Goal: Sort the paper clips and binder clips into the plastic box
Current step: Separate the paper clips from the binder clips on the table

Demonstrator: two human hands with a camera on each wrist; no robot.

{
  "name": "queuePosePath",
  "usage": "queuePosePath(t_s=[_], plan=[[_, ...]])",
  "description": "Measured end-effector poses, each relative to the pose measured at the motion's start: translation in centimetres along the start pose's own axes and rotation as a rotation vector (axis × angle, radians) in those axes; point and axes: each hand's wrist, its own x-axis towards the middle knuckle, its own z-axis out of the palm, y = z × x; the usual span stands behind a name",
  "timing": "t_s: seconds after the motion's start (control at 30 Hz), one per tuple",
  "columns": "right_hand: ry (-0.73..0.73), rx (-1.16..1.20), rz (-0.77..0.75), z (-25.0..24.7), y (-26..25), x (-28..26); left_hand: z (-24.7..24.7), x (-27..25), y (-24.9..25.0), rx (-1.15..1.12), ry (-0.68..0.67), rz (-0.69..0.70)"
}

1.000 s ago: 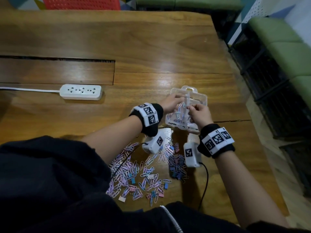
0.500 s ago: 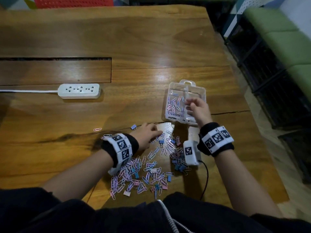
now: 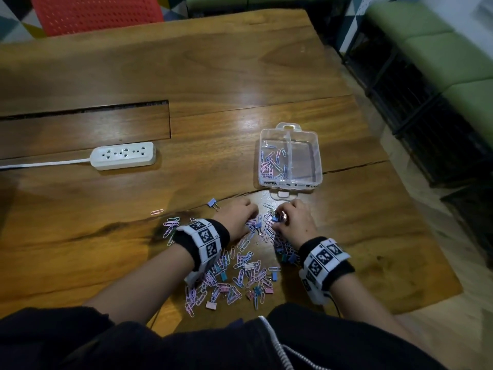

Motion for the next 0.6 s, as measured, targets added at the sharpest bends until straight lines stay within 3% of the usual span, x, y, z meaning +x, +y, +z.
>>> queuePosePath(t_s=[0.23, 0.33, 0.47, 0.6], plan=[[0.004, 0.054, 0.004, -1.0, 0.7, 0.7, 0.8, -0.5, 0.7, 0.205, -0.053, 0.024], [-0.007, 0.134, 0.038, -1.1, 1.2, 0.6, 0.6, -0.6, 0.4, 0.105, -0.07, -0.064], [0.024, 0.31, 0.095, -1.2, 2.5, 0.4, -0.8, -0.5, 0.5, -0.333, -0.069, -0.211], [0.079, 0.447, 0.153, -1.9, 3.3, 0.1, -1.3, -0.1, 1.0, -1.243, -0.133, -0.397]])
